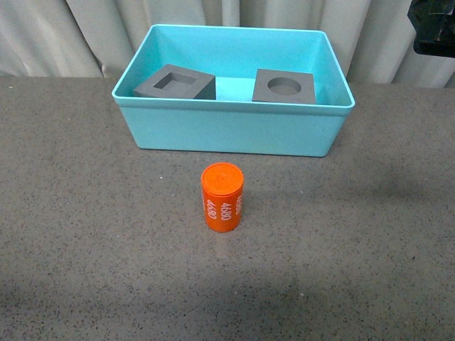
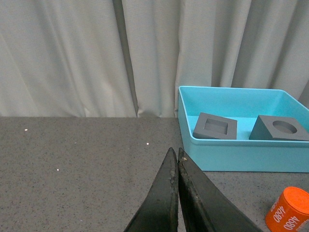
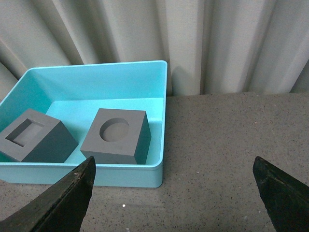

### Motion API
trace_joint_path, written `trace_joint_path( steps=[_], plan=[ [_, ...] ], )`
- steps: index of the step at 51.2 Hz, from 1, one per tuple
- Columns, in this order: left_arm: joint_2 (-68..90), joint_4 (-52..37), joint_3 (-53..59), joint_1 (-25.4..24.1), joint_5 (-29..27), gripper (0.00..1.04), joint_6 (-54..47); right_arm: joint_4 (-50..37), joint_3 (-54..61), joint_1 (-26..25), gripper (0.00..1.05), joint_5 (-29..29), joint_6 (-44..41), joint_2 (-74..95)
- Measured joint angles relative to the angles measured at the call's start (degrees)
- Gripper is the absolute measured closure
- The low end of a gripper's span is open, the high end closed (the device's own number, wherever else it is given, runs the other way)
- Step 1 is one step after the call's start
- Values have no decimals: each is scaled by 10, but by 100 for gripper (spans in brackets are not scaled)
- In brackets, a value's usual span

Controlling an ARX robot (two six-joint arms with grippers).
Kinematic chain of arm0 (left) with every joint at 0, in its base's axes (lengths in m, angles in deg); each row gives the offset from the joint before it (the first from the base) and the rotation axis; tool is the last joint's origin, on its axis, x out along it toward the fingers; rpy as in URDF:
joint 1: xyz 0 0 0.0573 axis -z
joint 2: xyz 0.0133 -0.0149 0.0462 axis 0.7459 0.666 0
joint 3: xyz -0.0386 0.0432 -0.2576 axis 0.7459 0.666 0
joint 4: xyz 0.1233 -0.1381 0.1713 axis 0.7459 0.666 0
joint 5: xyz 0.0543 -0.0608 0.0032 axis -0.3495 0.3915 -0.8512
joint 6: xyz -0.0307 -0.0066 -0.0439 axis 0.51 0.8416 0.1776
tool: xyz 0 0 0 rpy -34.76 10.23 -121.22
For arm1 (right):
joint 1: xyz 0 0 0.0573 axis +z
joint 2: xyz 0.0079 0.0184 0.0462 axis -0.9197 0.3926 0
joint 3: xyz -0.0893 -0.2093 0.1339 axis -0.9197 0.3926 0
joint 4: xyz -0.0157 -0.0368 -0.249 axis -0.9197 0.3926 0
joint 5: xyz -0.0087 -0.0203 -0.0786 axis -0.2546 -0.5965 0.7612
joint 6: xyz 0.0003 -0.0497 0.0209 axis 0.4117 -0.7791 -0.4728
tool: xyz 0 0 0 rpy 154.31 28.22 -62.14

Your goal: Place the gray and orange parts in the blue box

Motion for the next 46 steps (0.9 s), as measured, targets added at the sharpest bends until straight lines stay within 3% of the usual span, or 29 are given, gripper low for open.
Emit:
trace_joint_path(
  steps=[25,31,41,46],
  plan=[
    [-90,90,0,0,0,101,0,0,0,0,10,0,0,0],
    [-163,179,0,0,1,101,0,0,0,0,10,0,0,0],
    [-181,185,0,0,1,101,0,0,0,0,10,0,0,0],
    [-181,185,0,0,1,85,0,-38,7,3,10,6,-40,6]
  ],
)
